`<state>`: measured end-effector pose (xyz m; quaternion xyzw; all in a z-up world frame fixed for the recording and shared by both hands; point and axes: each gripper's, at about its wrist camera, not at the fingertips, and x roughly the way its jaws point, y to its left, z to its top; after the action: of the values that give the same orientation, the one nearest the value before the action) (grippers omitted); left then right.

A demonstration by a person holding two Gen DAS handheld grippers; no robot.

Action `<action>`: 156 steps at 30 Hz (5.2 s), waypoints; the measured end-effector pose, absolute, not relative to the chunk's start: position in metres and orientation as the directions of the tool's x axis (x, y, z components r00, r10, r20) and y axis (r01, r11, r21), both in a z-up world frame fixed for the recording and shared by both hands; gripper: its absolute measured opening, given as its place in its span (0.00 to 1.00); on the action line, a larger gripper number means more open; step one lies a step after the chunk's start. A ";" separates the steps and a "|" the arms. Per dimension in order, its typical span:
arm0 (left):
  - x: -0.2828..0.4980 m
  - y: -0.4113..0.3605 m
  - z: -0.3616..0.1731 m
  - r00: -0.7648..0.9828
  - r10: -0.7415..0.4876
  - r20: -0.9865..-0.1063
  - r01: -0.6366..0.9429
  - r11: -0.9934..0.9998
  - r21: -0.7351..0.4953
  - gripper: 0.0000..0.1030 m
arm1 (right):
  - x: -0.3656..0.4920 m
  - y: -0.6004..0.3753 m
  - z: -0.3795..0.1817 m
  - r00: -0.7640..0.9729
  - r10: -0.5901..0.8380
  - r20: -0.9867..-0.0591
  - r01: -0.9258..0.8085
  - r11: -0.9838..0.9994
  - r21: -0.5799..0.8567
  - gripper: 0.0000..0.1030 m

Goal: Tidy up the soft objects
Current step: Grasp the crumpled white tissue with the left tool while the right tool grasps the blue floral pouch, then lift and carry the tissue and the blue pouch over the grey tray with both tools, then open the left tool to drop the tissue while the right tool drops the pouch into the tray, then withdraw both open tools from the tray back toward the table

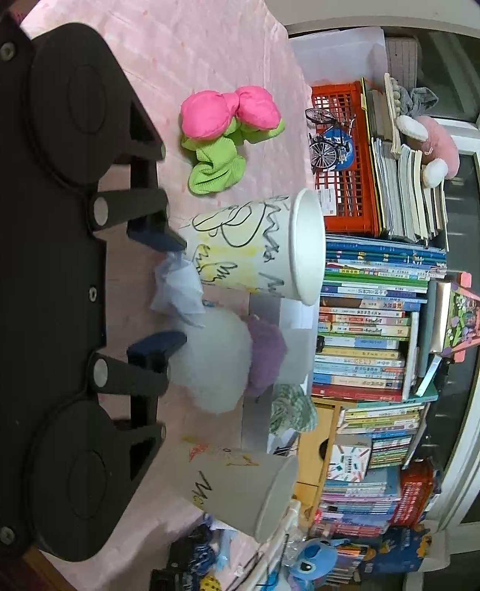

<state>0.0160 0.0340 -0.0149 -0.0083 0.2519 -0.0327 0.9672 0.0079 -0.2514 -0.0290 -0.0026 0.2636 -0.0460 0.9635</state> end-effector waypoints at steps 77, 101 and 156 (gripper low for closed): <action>0.328 -0.033 0.130 0.670 -0.283 -0.686 0.230 0.958 -0.171 0.23 | 0.245 -0.249 0.086 0.837 0.295 -0.460 -0.172 0.941 0.290 0.47; 0.389 -0.057 0.046 0.486 -0.247 -0.838 0.186 0.966 -0.177 0.23 | 0.309 -0.214 0.022 0.687 0.248 -0.683 -0.225 0.966 0.125 0.47; 0.207 -0.030 0.166 0.750 -0.309 -0.585 0.336 0.940 -0.065 0.79 | 0.166 -0.215 0.116 0.836 0.320 -0.445 -0.307 0.946 0.104 0.82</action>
<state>0.2070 -0.0299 0.1655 0.0221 0.3088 -0.1724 0.9351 0.1660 -0.2149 0.1156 0.0141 0.2349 0.1634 0.9581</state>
